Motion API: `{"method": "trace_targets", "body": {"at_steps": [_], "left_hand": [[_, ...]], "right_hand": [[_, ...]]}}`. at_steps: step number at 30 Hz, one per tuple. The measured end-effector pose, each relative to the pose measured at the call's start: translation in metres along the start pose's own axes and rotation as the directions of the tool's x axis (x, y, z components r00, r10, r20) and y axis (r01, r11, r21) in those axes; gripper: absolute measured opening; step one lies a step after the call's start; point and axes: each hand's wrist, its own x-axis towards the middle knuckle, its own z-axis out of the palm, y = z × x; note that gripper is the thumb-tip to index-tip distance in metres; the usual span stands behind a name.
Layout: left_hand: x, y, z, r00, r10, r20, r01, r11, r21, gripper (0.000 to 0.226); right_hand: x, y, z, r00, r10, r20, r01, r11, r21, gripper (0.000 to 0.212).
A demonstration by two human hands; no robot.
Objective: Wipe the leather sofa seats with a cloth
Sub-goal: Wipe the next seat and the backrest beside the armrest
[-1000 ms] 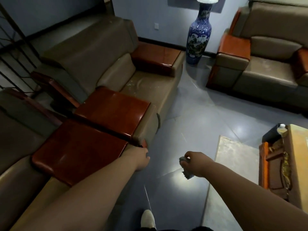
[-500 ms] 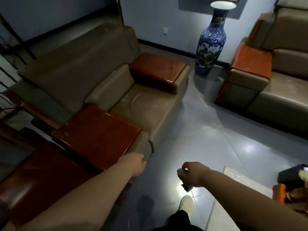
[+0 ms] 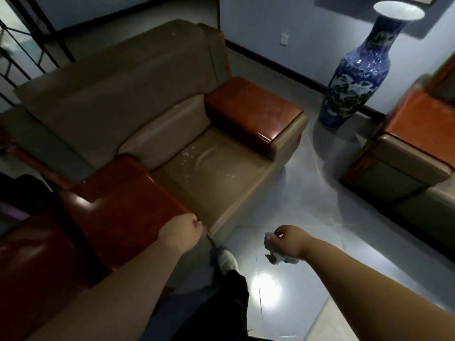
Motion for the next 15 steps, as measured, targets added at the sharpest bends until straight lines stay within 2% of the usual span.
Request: {"method": "trace_targets", "body": {"at_steps": [5, 11, 15], "left_hand": [[0.088, 0.011, -0.014, 0.986, -0.087, 0.143, 0.095, 0.994, -0.051, 0.037], [0.161, 0.041, -0.032, 0.968, -0.032, 0.249, 0.048, 0.997, -0.057, 0.039], [0.204, 0.050, -0.049, 0.971, -0.004, 0.239, 0.032, 0.993, -0.111, 0.039]], "right_hand": [[0.075, -0.018, -0.059, 0.998, -0.040, 0.050, 0.044, 0.997, -0.068, 0.049], [0.156, -0.037, -0.131, 0.998, -0.001, 0.071, 0.007, 0.997, -0.079, 0.044], [0.201, -0.049, -0.160, 0.998, 0.028, 0.064, -0.024, 0.998, -0.055, 0.044]]}}
